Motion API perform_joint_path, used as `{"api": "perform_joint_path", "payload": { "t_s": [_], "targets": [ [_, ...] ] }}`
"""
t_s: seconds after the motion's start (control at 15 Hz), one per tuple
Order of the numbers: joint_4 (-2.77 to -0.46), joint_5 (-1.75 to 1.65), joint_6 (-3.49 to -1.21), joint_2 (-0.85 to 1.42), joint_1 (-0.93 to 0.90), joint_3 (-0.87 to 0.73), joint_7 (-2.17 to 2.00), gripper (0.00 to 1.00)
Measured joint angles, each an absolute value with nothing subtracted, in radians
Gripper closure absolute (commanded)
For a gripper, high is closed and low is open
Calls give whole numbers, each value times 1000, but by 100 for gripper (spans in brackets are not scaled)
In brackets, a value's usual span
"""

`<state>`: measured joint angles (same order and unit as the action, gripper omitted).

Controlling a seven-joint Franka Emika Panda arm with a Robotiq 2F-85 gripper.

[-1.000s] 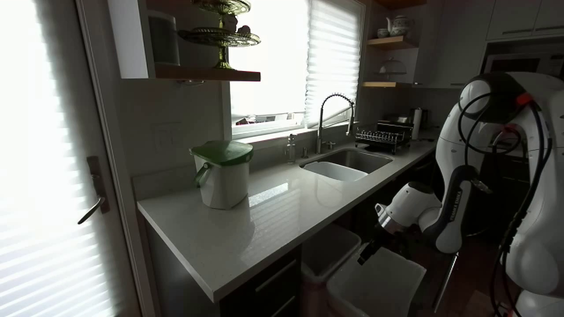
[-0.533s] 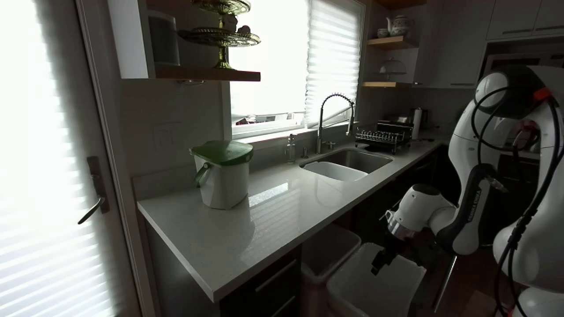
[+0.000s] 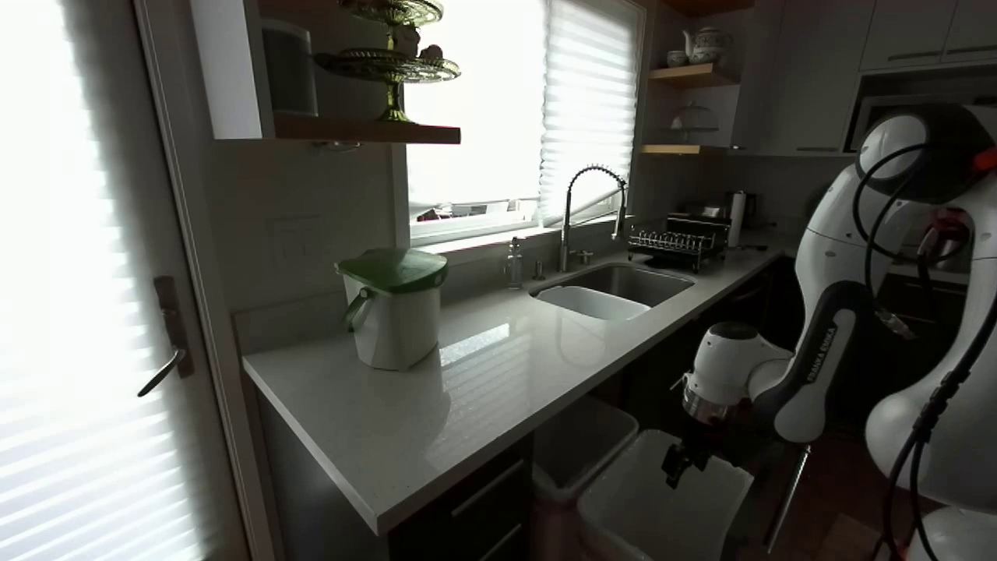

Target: Put the can inside the rubbish bin

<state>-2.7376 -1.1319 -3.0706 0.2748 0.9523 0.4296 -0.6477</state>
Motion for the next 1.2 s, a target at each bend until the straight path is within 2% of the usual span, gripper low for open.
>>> {"api": "perform_joint_path", "payload": {
  "t_s": [0.4,0.8,1.07,1.2],
  "targets": [
    [-2688,-673,-2870,188,1092,702,-336,0],
    [-2510,-197,-2595,80,1199,918,47,0],
    [-2353,56,-2322,-57,1205,950,265,0],
    [-2289,107,-2175,-143,1084,827,314,0]
  ]
}}
